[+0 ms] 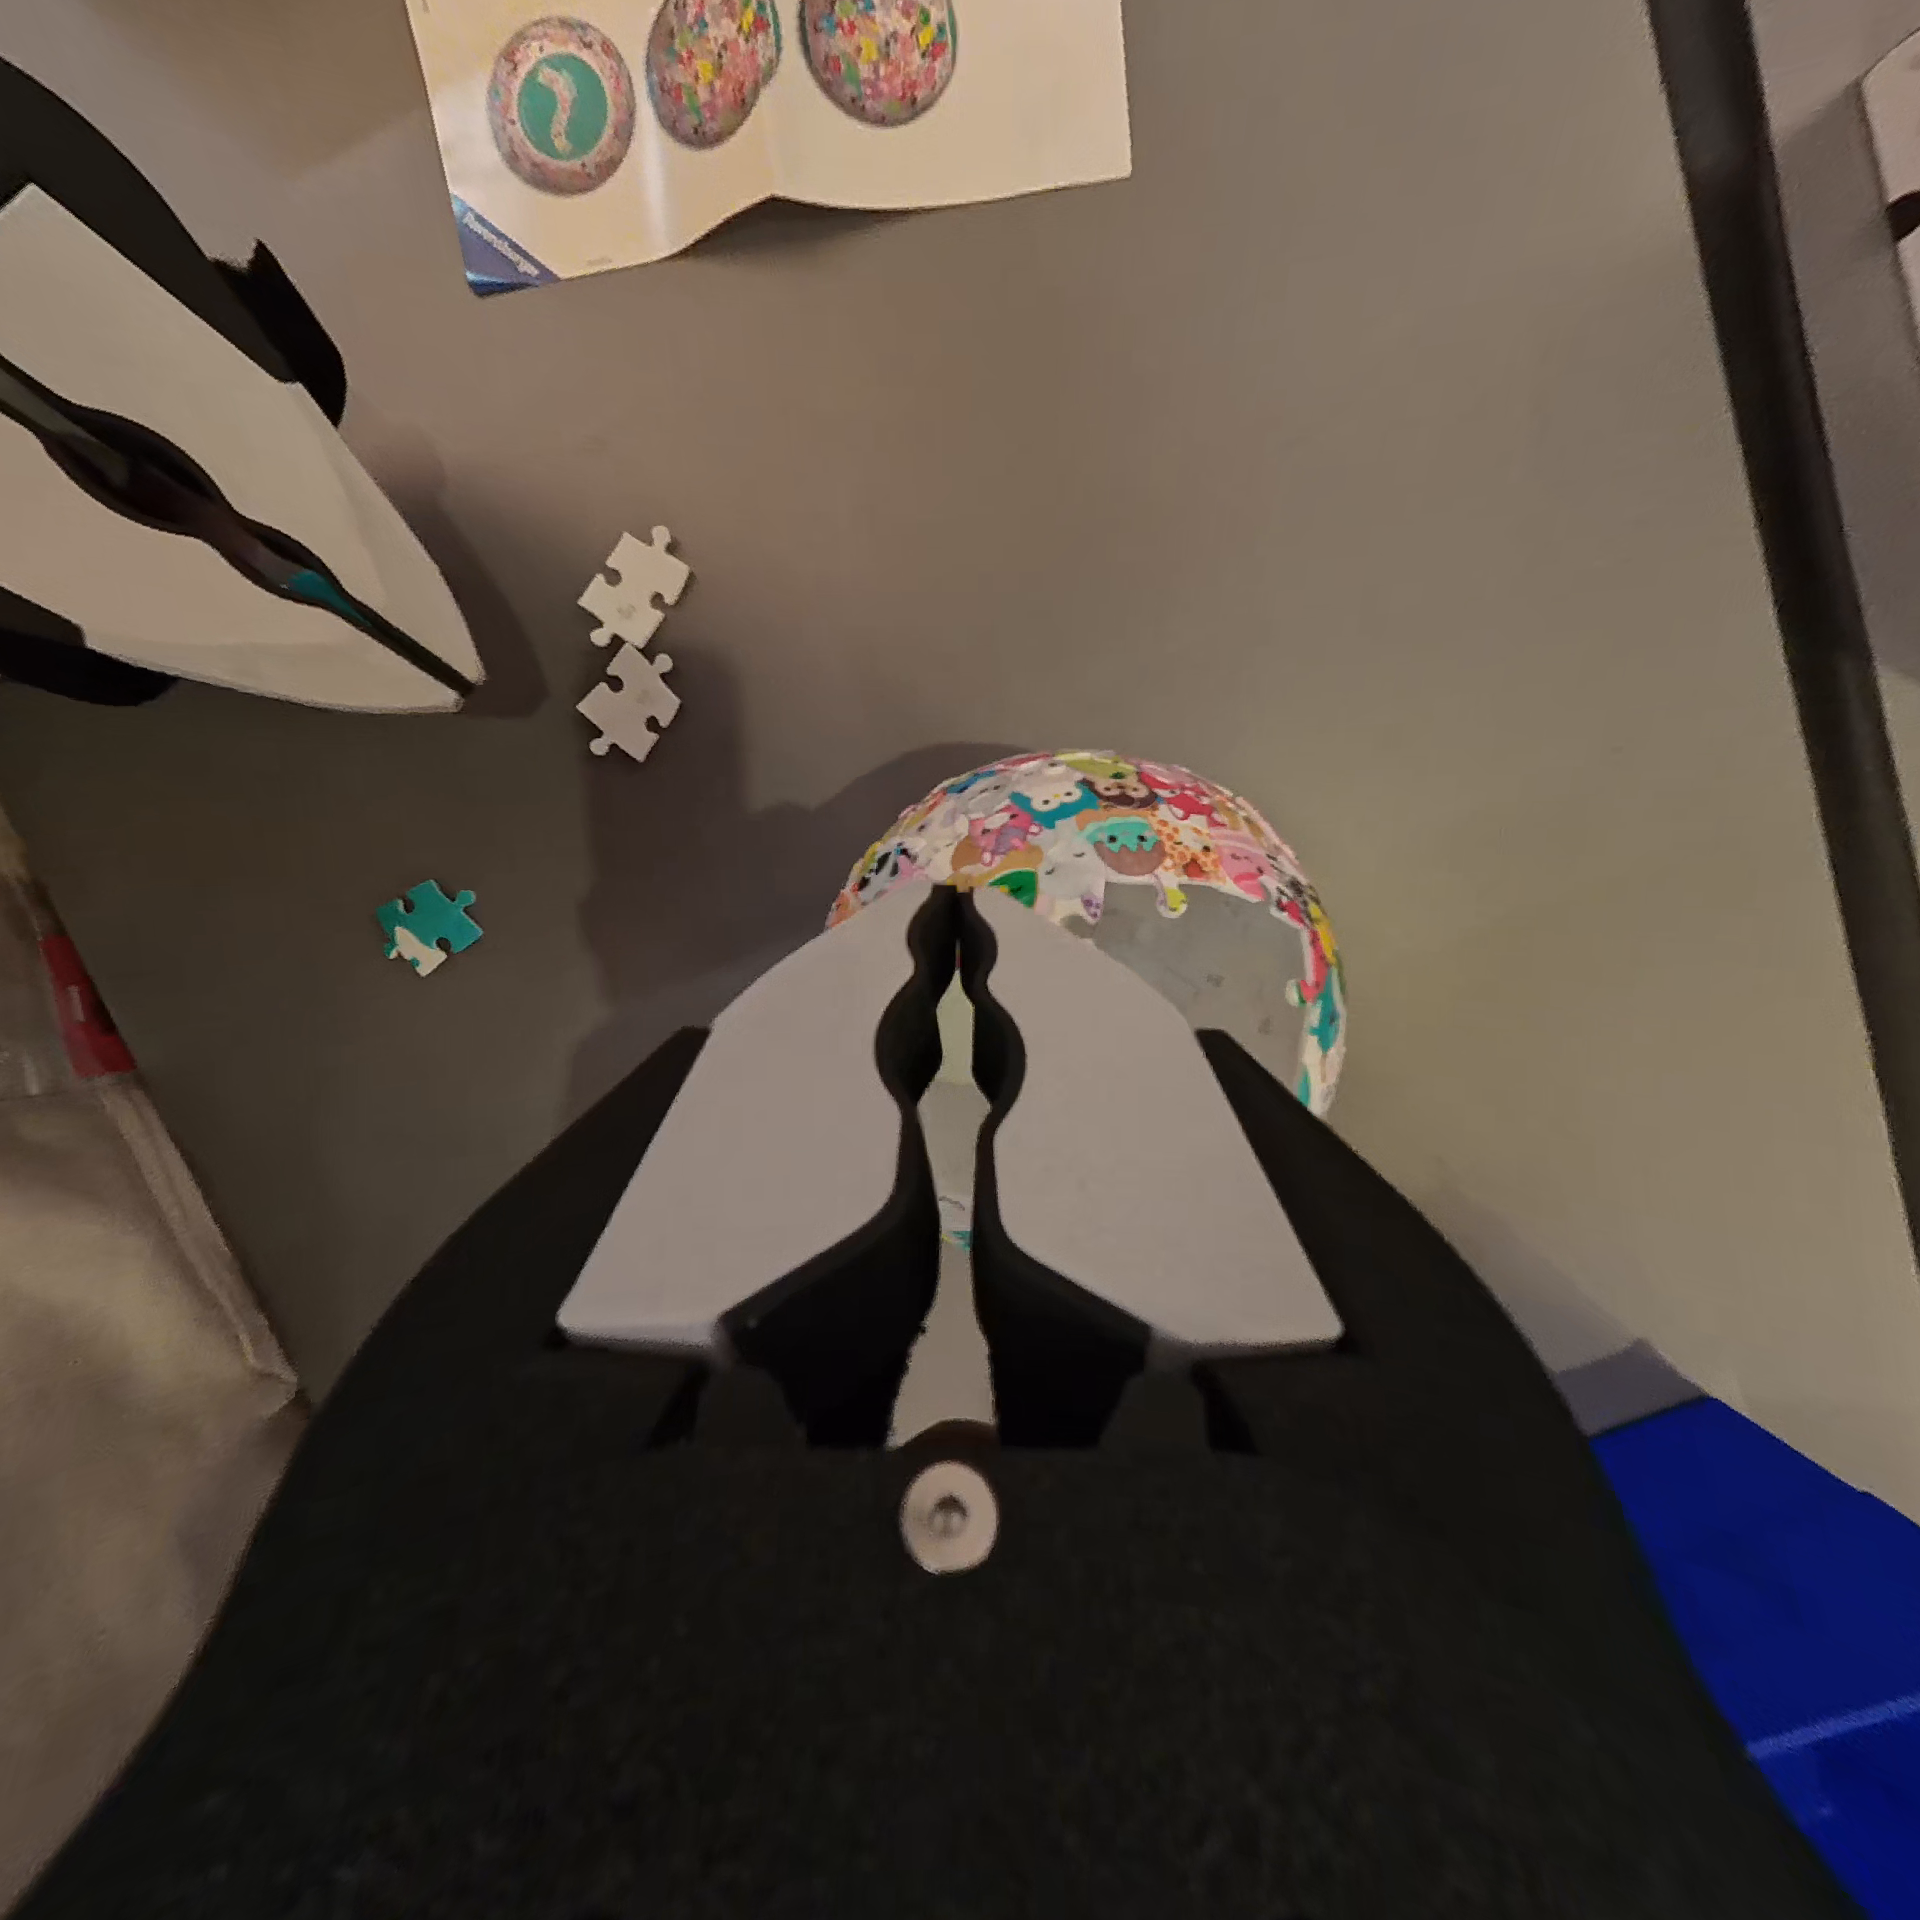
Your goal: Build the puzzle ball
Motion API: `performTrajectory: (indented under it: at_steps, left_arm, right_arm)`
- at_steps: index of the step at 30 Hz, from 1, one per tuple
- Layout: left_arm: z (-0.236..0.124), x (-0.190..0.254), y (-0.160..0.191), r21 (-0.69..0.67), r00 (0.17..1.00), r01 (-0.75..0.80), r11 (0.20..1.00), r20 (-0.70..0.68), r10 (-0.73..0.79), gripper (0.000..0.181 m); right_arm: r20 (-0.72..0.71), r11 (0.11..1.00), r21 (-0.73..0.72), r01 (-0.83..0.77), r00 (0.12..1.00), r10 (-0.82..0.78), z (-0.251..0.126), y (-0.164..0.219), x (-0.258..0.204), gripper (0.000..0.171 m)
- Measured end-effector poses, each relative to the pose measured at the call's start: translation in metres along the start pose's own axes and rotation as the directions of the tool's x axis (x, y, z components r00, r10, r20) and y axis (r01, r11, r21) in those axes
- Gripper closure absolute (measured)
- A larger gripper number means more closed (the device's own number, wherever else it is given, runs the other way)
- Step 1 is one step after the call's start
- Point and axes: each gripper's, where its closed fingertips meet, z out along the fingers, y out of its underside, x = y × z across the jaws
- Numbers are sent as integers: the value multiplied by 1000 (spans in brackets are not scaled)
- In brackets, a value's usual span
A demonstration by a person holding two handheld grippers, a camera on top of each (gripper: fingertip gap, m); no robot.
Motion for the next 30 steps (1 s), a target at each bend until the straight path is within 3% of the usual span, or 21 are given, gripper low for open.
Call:
performTrajectory:
  at_steps: [8,15,24,30]
  left_arm:
    - [3,0,3,-13,1000,4,1000,-6,-4,181]
    - [4,0,6,-21,1000,10,1000,-11,-10,181]
    - [23,9,10,-45,993,63,997,-100,-67,175]
    - [43,0,-12,-54,992,21,998,-120,-28,167]
  right_arm:
    - [21,1000,-29,-6,1000,7,5,7,0,171]
    - [37,999,33,-43,998,41,-8,3,-1,171]
    - [-15,930,316,-184,980,199,-24,28,-24,162]
    - [-178,863,475,-169,943,282,-14,27,-37,158]
